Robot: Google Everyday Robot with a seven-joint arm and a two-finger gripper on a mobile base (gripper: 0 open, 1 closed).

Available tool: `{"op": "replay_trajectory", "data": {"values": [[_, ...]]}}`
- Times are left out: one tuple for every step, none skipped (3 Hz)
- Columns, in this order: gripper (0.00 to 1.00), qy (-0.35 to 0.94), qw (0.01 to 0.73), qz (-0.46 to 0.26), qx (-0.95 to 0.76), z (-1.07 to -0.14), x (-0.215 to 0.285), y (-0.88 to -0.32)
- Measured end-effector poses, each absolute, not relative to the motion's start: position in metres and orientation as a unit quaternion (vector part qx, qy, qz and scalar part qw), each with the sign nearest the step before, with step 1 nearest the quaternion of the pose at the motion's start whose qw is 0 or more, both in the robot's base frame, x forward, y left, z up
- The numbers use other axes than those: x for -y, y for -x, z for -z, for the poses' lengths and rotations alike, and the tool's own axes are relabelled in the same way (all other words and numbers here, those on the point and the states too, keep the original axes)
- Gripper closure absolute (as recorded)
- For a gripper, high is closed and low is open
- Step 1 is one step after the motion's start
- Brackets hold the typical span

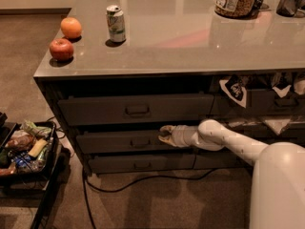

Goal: Open middle drawer

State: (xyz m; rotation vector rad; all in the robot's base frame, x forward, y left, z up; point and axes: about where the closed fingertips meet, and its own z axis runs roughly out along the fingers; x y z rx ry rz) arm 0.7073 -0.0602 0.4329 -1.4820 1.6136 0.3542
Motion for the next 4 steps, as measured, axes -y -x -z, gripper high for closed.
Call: {"op": "replay_trajectory", "data": {"values": [[1.0, 0.596, 0.439, -0.153, -0.655, -0.432, 0.06, -0.707], [1.0, 0.602, 0.418, -0.177, -0.657, -0.424, 0.059, -0.695], [1.0, 0.602, 0.418, -0.177, -0.657, -0.426, 0.06, -0.697], [1.0, 0.602, 0.418, -0.177, -0.657, -0.429, 0.06, -0.7]]}}
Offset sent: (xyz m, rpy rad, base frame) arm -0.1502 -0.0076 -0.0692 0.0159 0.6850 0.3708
